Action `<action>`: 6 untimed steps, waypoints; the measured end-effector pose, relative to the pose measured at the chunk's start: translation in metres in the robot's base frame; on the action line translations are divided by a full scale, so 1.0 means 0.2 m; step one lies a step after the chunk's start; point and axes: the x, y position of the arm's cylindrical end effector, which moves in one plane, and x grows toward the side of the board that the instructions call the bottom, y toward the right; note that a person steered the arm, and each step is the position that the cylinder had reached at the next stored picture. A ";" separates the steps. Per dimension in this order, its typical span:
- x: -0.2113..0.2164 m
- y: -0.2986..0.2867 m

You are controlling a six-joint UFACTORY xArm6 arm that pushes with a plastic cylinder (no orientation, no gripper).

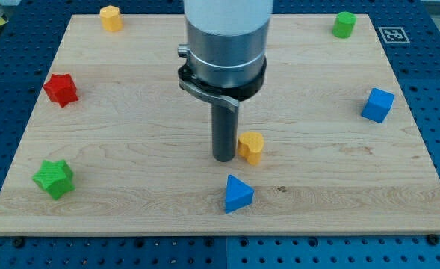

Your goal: Slide the yellow heart to the vertical bottom of the blue cube

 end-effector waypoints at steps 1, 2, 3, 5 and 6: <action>-0.02 -0.01; -0.03 0.09; -0.03 0.27; -0.17 0.52; -0.17 0.66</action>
